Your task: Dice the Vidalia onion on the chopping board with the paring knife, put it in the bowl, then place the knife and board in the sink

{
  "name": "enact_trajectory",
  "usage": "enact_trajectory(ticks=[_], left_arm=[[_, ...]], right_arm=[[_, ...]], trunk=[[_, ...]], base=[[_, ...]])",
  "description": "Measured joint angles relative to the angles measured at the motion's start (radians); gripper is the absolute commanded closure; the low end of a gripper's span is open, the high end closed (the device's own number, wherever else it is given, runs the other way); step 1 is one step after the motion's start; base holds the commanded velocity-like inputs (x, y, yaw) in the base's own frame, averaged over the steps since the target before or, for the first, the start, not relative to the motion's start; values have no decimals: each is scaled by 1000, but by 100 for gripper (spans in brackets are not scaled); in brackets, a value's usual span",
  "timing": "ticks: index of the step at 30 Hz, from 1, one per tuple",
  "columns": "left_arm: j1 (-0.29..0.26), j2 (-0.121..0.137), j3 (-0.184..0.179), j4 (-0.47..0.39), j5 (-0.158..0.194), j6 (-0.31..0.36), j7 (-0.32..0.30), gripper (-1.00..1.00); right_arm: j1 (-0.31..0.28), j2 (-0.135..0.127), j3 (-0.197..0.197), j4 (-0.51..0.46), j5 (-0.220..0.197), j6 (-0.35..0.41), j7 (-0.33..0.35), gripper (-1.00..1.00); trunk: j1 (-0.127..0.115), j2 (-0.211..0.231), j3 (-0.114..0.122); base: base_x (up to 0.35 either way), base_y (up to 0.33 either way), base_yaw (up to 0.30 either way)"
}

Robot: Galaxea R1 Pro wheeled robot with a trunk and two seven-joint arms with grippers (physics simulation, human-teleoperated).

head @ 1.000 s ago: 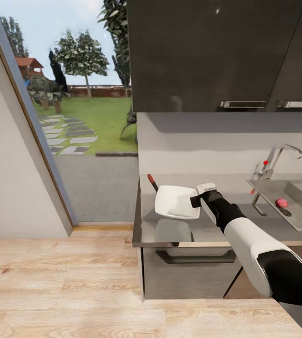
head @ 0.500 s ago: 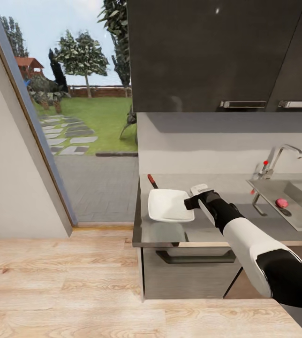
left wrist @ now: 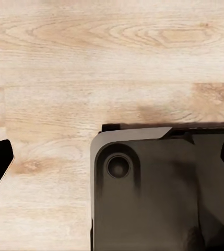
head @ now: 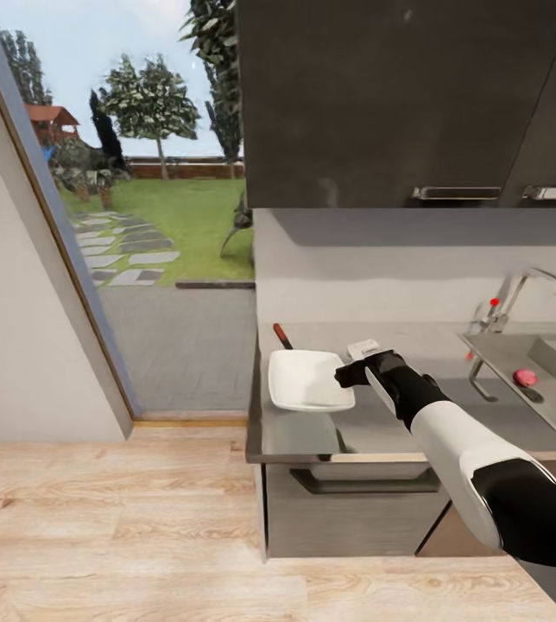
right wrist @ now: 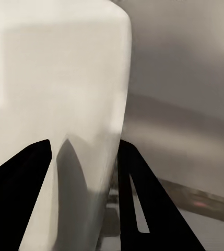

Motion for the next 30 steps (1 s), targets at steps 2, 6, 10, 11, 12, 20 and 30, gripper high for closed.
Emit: enact_trajectory(ticks=[2, 6, 10, 11, 12, 20, 30], left_arm=[[0, 0, 0, 0, 0, 0, 0, -100], [0, 0, 0, 0, 0, 0, 0, -100], [0, 0, 0, 0, 0, 0, 0, -100], [0, 0, 0, 0, 0, 0, 0, -100], [0, 0, 0, 0, 0, 0, 0, -100], [0, -1, -1, 0, 1, 0, 0, -100], [0, -1, -1, 0, 1, 0, 0, -100]], right_arm=[[0, -1, 3, 0, 0, 0, 0, 100], [0, -1, 22, 1, 0, 0, 0, 100], [0, -1, 36, 1, 0, 0, 0, 100], [0, 0, 39, 1, 0, 0, 0, 100], [0, 0, 40, 1, 0, 0, -1, 100], [0, -4, 40, 2, 0, 0, -1, 100], [0, -4, 39, 4, -1, -4, -1, 100]], trunk=[[0, 0, 0], [0, 0, 0], [0, 0, 0], [0, 0, 0], [0, 0, 0], [1, 0, -8], [0, 0, -20]], base=[[167, 75, 0], [103, 33, 0], [28, 8, 0], [7, 2, 0], [3, 1, 0], [-13, 0, 0], [-37, 0, 0]])
